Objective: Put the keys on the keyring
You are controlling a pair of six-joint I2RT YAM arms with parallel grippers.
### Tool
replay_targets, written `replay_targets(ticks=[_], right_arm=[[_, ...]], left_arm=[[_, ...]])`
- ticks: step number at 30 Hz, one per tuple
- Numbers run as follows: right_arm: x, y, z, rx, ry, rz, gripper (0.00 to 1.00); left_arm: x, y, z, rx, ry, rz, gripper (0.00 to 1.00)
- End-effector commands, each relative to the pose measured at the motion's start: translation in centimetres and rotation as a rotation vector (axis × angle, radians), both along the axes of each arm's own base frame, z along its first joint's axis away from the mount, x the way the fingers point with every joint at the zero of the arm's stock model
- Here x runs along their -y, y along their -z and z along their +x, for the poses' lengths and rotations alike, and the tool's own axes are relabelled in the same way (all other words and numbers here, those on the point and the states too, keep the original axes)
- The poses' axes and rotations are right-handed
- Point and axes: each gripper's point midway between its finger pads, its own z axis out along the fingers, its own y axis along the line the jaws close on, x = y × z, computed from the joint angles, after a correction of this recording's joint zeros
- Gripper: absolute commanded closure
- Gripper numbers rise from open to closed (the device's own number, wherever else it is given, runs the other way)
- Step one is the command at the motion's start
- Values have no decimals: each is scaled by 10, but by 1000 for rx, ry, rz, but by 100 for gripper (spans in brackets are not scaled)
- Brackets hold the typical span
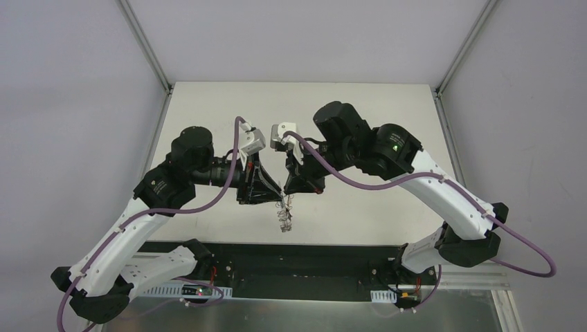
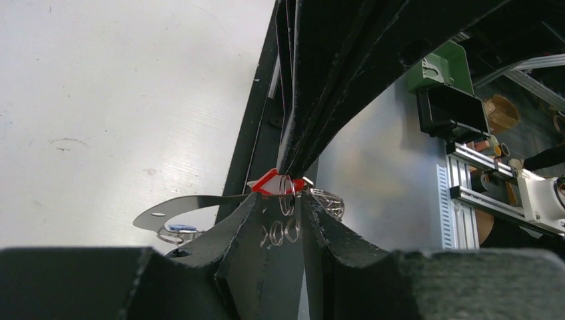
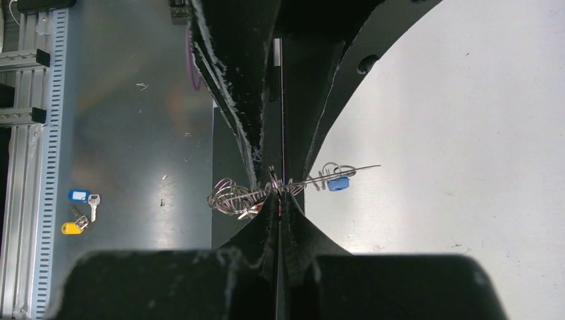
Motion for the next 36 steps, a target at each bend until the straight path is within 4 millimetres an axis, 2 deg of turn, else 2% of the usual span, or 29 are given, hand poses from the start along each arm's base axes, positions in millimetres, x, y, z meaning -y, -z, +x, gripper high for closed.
replay_targets(ticks=[1, 3, 6, 8, 17, 21, 24, 28, 30, 36], right_arm=[[-8, -27, -2, 23, -6, 83, 100], [-9, -27, -2, 21, -10, 79, 100], [-10, -26, -3, 19, -17, 75, 100], [-11, -25, -4, 19, -21, 69, 100], [-5, -20, -9, 13, -31, 52, 100], [-3, -26, -8, 24, -1, 96, 99], [-1, -29, -8, 35, 15, 136, 81], [3, -35, -8, 47, 42, 185, 64], [4, -36, -8, 50, 54, 197, 60], [3, -43, -10, 86, 35, 268, 57]], left_arm=[[1, -7, -1, 40, 30, -17, 77], [1, -8, -2, 42, 37, -19, 86], [1, -7, -1, 44, 38, -17, 91], [1, -8, -1, 49, 39, -17, 99], [-4, -15, -2, 154, 22, -65, 100], [-7, -21, -2, 211, 2, -103, 100], [-9, -29, -4, 255, -5, -142, 100], [-11, -36, -6, 285, -11, -171, 100], [-11, -38, -7, 295, -9, -185, 100], [-12, -52, -12, 339, -1, -257, 100]])
